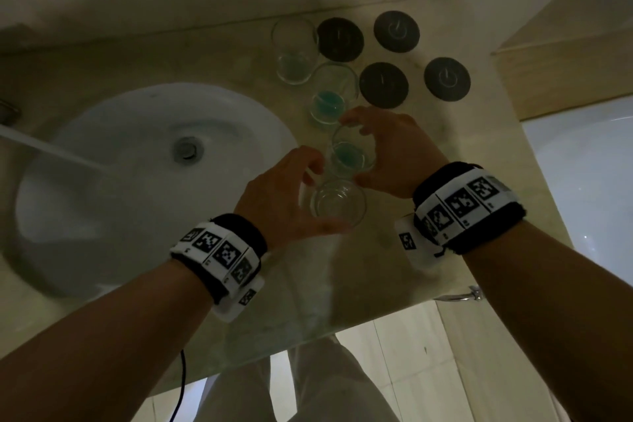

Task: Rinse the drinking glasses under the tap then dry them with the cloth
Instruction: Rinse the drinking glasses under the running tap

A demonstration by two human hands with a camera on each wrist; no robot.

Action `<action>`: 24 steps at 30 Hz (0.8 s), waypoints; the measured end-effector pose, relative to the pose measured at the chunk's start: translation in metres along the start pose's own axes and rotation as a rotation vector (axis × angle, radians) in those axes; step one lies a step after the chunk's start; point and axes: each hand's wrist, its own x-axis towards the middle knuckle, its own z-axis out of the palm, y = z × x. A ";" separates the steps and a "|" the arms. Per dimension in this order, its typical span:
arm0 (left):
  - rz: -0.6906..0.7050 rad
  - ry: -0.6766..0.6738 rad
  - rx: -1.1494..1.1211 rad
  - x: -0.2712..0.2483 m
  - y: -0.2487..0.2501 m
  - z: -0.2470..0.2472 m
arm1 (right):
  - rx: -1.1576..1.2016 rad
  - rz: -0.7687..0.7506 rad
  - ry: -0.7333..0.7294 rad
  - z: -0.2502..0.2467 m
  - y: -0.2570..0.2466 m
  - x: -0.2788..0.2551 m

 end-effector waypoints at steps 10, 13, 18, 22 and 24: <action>0.065 0.204 -0.238 0.006 0.003 -0.028 | -0.013 -0.019 0.137 -0.050 -0.027 -0.013; 0.127 0.253 -0.223 0.007 0.008 -0.040 | -0.025 -0.102 0.219 -0.072 -0.050 -0.015; 0.159 0.335 -0.193 0.006 0.011 -0.070 | -0.034 -0.257 0.249 -0.084 -0.106 -0.004; 0.128 0.440 -0.261 -0.004 0.001 -0.100 | -0.085 -0.278 0.181 -0.066 -0.155 0.018; 0.109 0.485 -0.405 -0.012 -0.009 -0.113 | -0.077 -0.283 0.137 -0.052 -0.178 0.028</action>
